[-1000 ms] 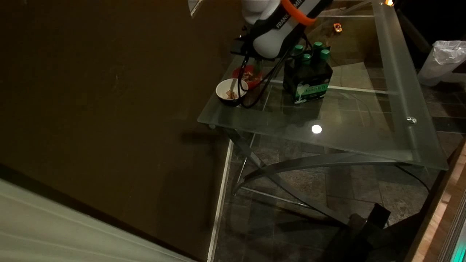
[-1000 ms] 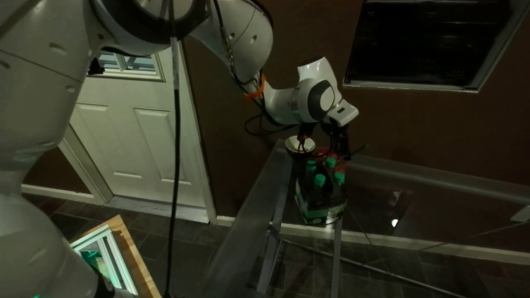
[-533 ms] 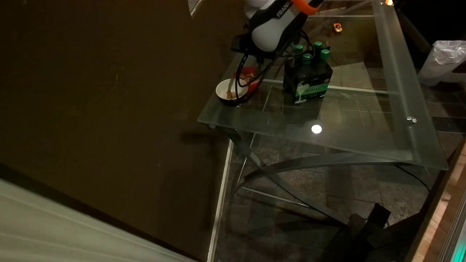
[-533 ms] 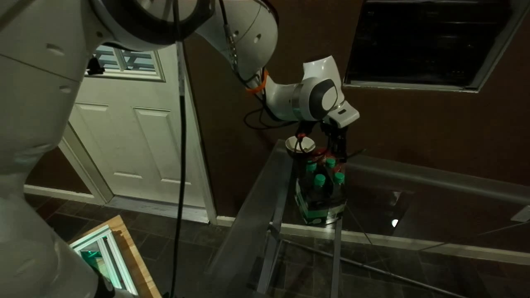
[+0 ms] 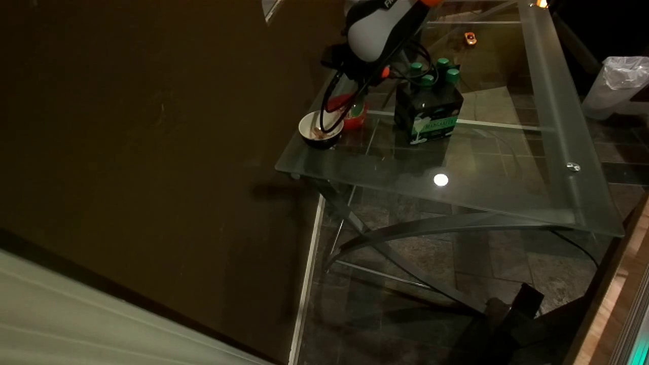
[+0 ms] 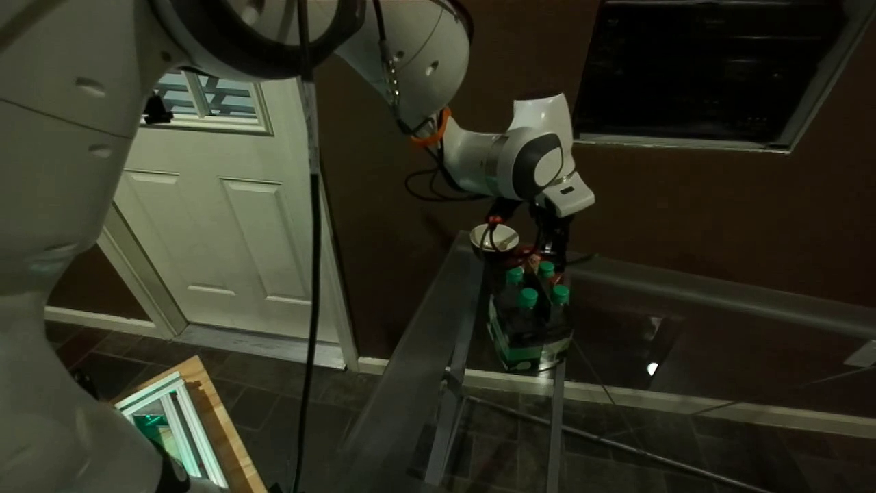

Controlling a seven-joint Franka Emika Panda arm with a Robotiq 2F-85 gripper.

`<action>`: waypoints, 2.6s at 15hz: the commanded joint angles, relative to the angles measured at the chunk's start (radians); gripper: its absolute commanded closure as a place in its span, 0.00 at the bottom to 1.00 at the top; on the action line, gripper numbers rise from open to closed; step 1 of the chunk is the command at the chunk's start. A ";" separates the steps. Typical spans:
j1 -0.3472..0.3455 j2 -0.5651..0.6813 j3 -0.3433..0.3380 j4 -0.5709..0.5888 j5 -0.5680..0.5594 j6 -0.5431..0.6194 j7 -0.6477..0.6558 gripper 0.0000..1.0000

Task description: Scoop up the contents on the table and put them inside the bowl

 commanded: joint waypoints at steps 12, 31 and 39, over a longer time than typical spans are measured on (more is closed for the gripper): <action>-0.083 0.002 0.069 0.021 0.104 0.035 -0.046 0.96; 0.205 0.092 -0.239 -0.028 -0.104 0.333 0.035 0.96; 0.252 0.097 -0.260 -0.077 -0.081 0.326 0.011 0.96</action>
